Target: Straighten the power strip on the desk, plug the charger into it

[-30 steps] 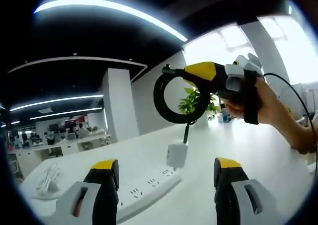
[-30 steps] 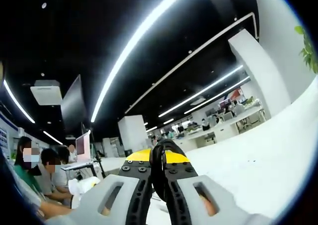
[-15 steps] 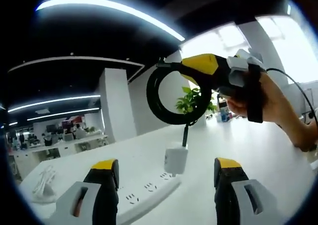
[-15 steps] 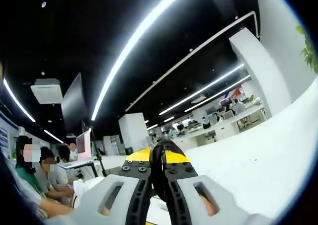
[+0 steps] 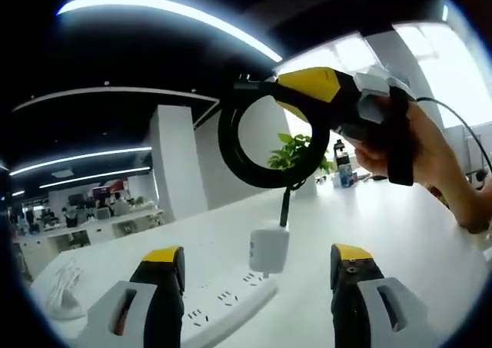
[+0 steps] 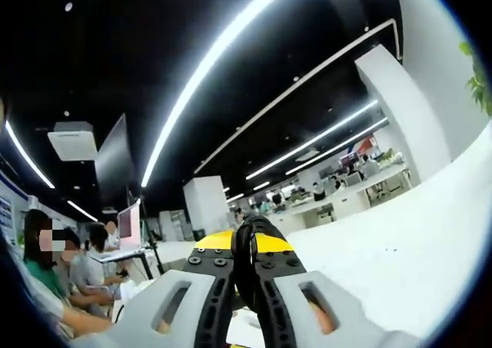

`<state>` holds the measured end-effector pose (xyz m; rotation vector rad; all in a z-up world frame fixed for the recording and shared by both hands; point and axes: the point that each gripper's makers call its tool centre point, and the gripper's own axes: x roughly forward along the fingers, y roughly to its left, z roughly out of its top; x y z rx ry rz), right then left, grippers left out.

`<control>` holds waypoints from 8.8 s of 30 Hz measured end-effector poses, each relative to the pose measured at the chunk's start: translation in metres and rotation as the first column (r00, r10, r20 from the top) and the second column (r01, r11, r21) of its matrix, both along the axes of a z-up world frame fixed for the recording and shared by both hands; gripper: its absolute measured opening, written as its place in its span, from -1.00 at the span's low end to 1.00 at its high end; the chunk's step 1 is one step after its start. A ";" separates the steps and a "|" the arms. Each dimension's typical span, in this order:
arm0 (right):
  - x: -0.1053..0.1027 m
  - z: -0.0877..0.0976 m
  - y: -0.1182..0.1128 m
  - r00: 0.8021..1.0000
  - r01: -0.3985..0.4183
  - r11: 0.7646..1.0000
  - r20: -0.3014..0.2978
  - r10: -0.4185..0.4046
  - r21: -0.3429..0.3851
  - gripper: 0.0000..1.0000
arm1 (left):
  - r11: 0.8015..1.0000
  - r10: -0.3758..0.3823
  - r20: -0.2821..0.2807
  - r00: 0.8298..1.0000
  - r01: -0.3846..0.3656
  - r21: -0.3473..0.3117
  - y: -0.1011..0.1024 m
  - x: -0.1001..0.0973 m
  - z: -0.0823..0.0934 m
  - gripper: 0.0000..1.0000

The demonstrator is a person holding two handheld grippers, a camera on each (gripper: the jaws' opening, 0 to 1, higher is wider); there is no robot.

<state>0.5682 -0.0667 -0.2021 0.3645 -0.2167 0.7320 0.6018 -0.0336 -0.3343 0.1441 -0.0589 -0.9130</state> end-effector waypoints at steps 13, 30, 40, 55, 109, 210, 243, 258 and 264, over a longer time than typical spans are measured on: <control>-0.002 -0.003 0.005 1.000 -0.009 1.000 -0.006 0.009 0.001 -0.91 | 0.999 -0.035 0.029 0.999 0.034 0.015 -0.017 0.003 0.005 0.46; -0.003 -0.001 0.003 1.000 -0.012 1.000 -0.001 0.012 0.006 -0.91 | 0.998 -0.054 0.030 0.998 0.053 0.025 -0.030 0.009 -0.002 0.31; -0.005 0.002 0.005 1.000 -0.016 1.000 0.002 0.016 0.001 -0.91 | 0.997 -0.075 0.037 0.996 0.075 -0.003 -0.036 0.008 -0.002 0.21; -0.007 0.003 0.004 1.000 -0.017 1.000 0.005 0.017 0.005 -0.91 | 0.997 -0.078 0.058 0.995 0.077 0.020 -0.039 0.008 -0.004 -0.18; 0.026 -0.005 0.016 0.998 0.005 0.994 -0.056 -0.011 -0.109 -0.91 | 0.886 -0.440 -0.114 0.891 0.452 0.107 -0.045 0.036 -0.014 -0.49; 0.052 -0.064 0.007 0.979 0.130 0.977 -0.134 -0.153 -0.166 -0.39 | 0.877 -0.423 -0.160 0.892 0.447 0.175 -0.043 0.064 -0.048 0.19; 0.058 -0.083 -0.004 0.979 0.130 0.970 -0.128 -0.158 -0.206 -0.04 | 0.961 -0.255 -0.118 0.960 0.266 0.081 0.008 0.077 -0.031 0.80; 0.050 -0.086 -0.010 0.988 0.116 0.964 -0.072 -0.137 -0.241 0.14 | 0.981 -0.165 -0.086 0.982 0.173 0.091 0.026 0.069 -0.027 0.98; 0.047 -0.087 -0.012 0.990 0.107 0.957 -0.059 -0.128 -0.269 0.19 | 0.985 -0.152 -0.080 0.985 0.158 0.073 0.031 0.061 -0.019 0.98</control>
